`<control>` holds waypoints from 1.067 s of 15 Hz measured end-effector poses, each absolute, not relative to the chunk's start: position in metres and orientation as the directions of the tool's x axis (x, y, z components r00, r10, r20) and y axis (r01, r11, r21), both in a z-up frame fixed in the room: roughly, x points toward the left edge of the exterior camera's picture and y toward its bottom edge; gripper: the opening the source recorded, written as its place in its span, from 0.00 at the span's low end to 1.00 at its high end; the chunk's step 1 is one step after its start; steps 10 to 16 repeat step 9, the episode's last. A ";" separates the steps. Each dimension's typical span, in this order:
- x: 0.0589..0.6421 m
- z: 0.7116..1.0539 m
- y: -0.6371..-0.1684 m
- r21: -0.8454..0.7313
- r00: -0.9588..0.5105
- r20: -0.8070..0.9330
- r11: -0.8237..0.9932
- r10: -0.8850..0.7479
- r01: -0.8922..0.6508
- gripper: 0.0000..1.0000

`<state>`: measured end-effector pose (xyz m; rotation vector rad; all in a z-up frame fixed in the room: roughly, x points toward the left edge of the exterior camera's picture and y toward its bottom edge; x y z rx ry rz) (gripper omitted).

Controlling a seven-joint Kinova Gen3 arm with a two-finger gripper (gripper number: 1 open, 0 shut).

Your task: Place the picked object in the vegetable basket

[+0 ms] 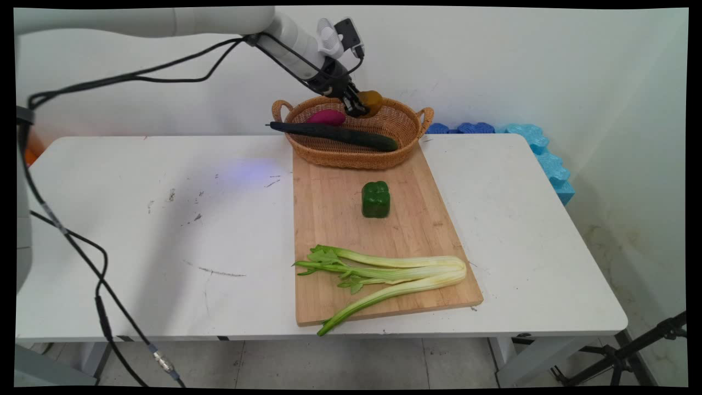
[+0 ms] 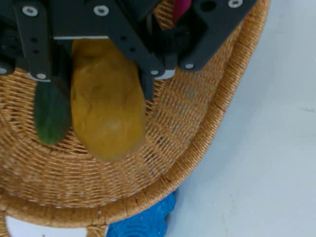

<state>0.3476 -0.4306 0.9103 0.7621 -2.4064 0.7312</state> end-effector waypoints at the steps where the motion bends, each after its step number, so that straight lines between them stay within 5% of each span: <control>1: 0.347 0.907 -0.437 -0.335 -0.717 0.599 0.701 -0.357 -0.629 0.00; 4: 0.346 0.895 -0.454 -0.334 -0.727 0.593 0.715 -0.347 -0.614 0.00; 5: 0.346 0.892 -0.458 -0.334 -0.729 0.592 0.719 -0.344 -0.610 1.00; 16: 0.343 0.883 -0.469 -0.335 -0.740 0.588 0.734 -0.327 -0.591 1.00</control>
